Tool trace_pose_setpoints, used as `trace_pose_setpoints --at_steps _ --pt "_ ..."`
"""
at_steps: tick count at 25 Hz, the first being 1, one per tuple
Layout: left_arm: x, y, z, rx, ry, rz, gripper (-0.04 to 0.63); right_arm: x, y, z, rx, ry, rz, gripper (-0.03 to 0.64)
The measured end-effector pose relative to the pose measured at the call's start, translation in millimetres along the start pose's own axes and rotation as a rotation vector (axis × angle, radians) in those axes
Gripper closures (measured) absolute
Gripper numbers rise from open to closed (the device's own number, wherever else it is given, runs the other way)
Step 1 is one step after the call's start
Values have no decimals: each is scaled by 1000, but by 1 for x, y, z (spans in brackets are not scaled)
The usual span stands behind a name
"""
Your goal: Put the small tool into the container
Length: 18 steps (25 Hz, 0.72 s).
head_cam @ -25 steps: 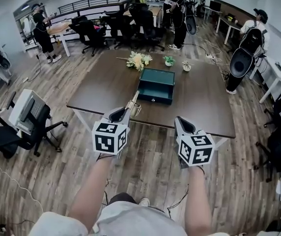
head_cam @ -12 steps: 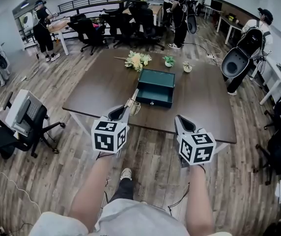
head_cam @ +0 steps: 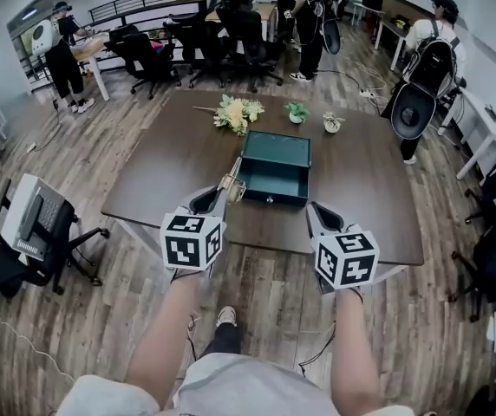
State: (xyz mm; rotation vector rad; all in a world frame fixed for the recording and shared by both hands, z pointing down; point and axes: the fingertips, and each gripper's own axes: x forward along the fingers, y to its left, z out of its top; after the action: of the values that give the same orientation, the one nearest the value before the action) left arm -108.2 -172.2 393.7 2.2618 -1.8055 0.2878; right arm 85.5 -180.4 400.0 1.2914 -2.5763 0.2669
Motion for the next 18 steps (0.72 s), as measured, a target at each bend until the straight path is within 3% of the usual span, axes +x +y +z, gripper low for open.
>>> trace_pose_setpoints --at_steps 18 --pt "104 98 34 13 29 -108 568 125 -7 41 34 27 -94 612"
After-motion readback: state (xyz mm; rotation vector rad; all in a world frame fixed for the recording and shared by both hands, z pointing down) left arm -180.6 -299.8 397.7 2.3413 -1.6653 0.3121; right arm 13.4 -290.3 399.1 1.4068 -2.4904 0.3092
